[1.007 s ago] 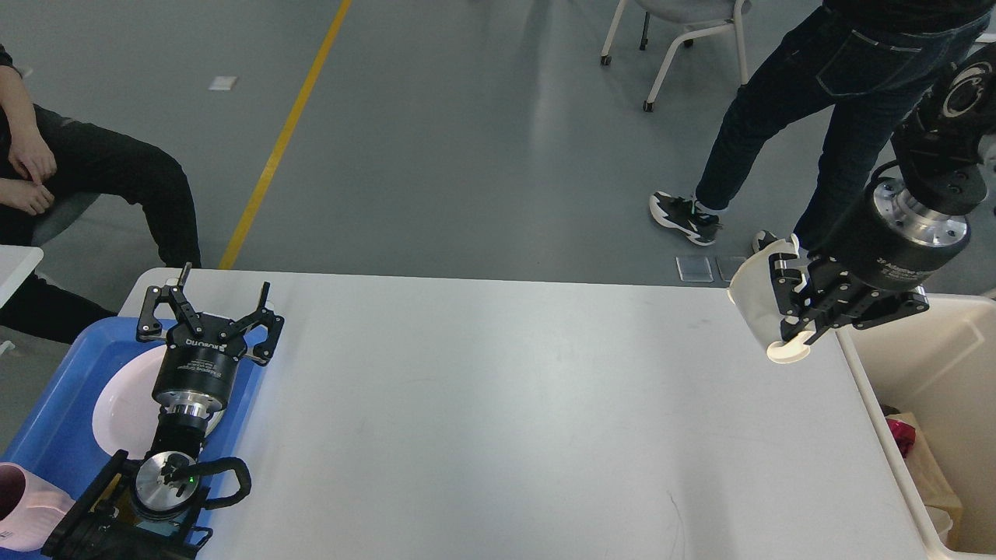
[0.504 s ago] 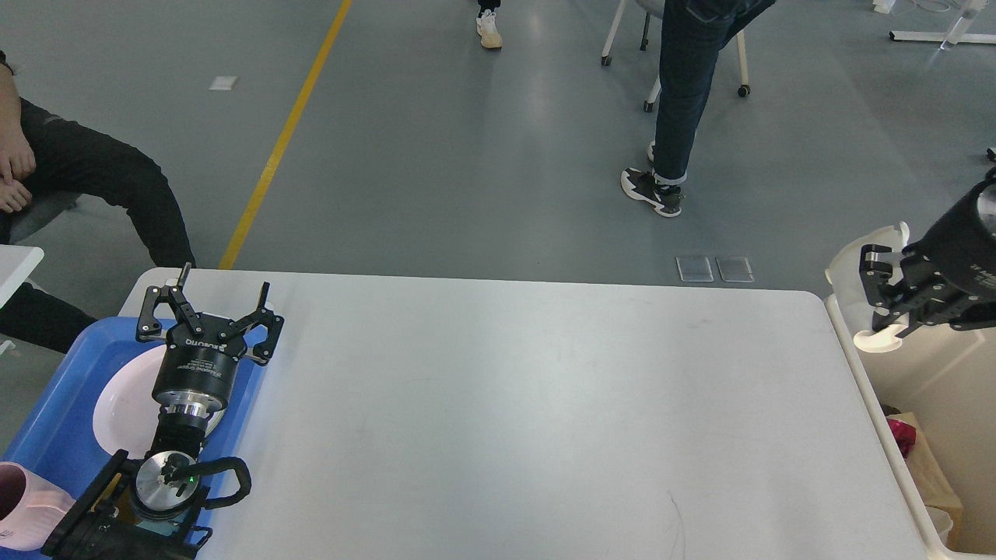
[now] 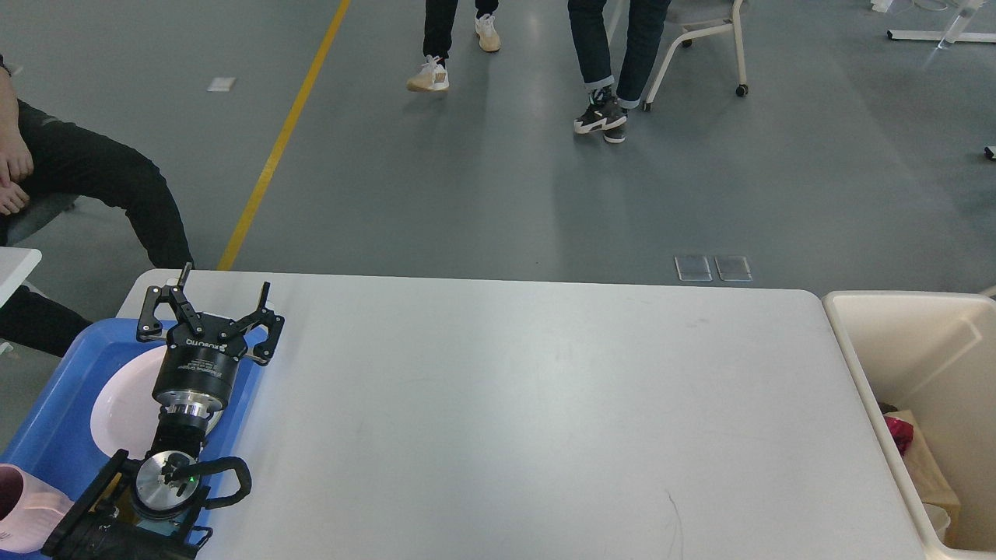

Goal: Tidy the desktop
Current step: 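Release the paper cup in the bin and hold the right gripper there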

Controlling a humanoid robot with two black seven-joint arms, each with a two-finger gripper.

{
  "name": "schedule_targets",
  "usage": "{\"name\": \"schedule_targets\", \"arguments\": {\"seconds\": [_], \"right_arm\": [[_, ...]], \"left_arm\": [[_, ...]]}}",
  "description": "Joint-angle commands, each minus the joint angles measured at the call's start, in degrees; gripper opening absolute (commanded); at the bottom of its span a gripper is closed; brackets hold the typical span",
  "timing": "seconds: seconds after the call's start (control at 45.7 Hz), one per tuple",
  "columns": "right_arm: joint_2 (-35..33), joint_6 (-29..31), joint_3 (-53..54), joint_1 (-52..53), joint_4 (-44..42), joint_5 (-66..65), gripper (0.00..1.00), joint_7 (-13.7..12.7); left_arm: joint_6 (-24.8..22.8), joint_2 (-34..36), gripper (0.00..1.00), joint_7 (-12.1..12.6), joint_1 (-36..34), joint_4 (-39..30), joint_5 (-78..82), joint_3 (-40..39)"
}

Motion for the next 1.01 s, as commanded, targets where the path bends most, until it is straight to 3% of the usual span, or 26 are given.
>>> {"name": "schedule_targets", "arguments": {"seconds": [0.0, 0.175, 0.263, 0.35, 0.635, 0.985], "right_arm": [[2.31, -1.64, 12.48, -17.75, -13.64, 0.12, 0.00, 0.08], [12.58, -1.73, 27.60, -39.91, -37.88, 0.12, 0.00, 0.08], [20.58, -1.82, 30.78, -48.62, -51.86, 0.30, 0.00, 0.08], [25.77, -1.99, 31.13, -53.72, -60.15, 0.30, 0.00, -0.10], [29.21, -8.23, 31.31, -59.71, -60.60, 0.38, 0.00, -0.36], [30.44, -9.37, 31.48, -61.03, -60.60, 0.39, 0.00, -0.27]], "left_arm": [[-0.02, 0.02, 0.96, -0.01, 0.00, 0.00, -0.01, -0.03], [-0.02, 0.03, 0.96, -0.01, 0.00, 0.00, -0.01, -0.03], [0.07, 0.03, 0.96, 0.00, 0.00, 0.00, -0.01, -0.03], [0.07, 0.03, 0.96, -0.01, 0.00, 0.00, -0.01, 0.06], [-0.02, 0.03, 0.96, -0.01, 0.00, 0.00, -0.01, -0.03], [0.07, 0.03, 0.96, -0.01, 0.00, 0.00, -0.01, 0.06]]}}
